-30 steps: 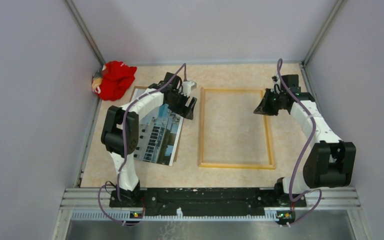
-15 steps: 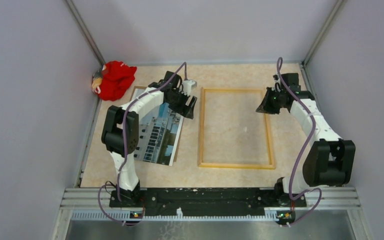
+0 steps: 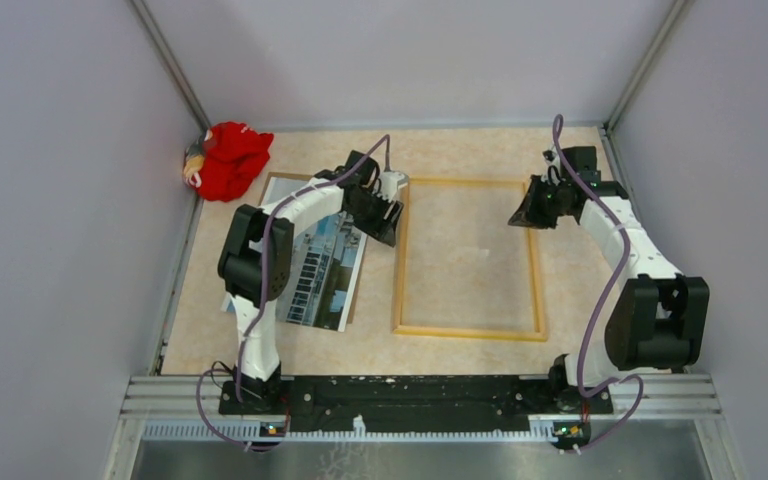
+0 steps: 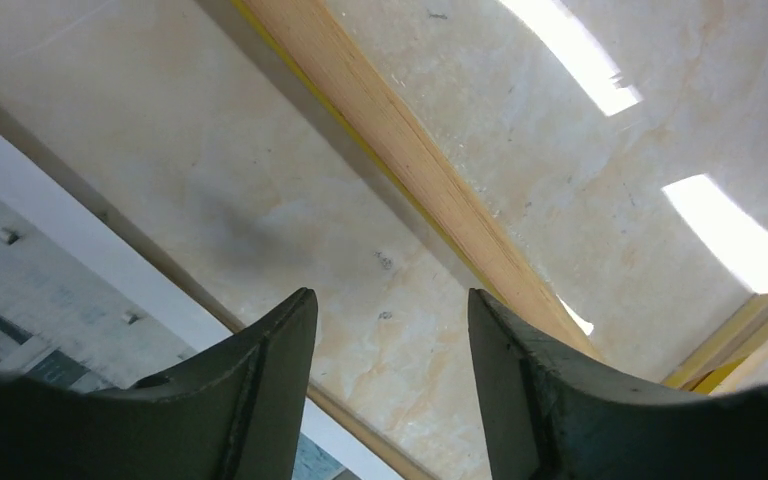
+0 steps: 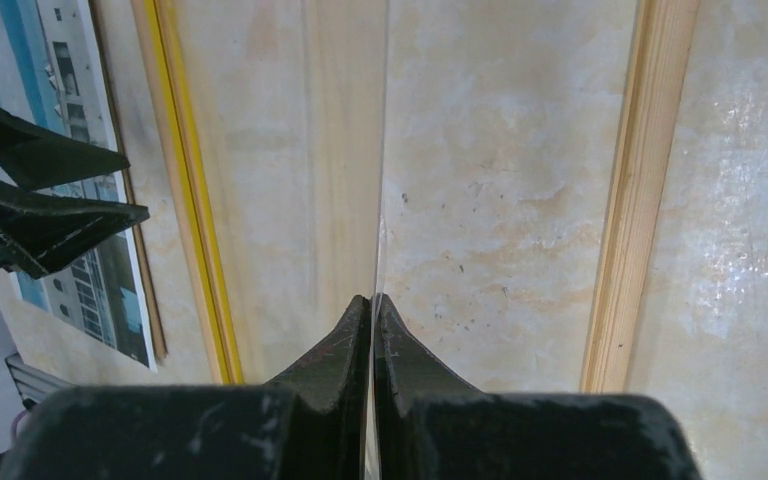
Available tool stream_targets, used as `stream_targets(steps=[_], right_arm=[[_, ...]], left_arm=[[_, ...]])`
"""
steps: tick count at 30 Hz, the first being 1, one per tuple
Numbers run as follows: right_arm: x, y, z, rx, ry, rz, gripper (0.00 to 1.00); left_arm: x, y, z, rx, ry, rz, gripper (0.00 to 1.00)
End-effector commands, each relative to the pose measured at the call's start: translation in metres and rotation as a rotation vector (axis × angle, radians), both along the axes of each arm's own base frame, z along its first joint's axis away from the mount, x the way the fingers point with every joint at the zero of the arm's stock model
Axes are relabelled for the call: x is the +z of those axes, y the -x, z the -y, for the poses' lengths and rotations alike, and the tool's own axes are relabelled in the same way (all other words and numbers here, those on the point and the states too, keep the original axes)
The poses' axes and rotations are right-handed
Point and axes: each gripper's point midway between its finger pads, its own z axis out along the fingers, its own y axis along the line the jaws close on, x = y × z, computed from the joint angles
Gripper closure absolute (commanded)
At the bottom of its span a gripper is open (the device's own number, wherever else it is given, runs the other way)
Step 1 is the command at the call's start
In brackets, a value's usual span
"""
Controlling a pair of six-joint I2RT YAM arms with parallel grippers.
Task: Put the photo into the frame
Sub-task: Place the photo frame item in the photo frame.
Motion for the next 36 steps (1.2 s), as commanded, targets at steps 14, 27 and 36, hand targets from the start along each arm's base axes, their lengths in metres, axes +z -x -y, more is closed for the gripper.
stream_targets(steps=[14, 27, 36], right_arm=[[0.012, 0.008, -0.017, 0.023, -0.112, 0.025, 1.0], [0.042, 0.023, -0.037, 0.002, -0.271, 0.088, 1.0], [0.028, 0.034, -0.039, -0.02, -0.302, 0.05, 1.0]], left_arm=[[-0.005, -0.007, 0.018, -0.004, 0.073, -0.021, 0.67], [-0.013, 0.001, 0.019, -0.004, 0.086, -0.053, 0.73], [-0.02, 0.006, 0.016, -0.008, 0.076, -0.069, 0.84]])
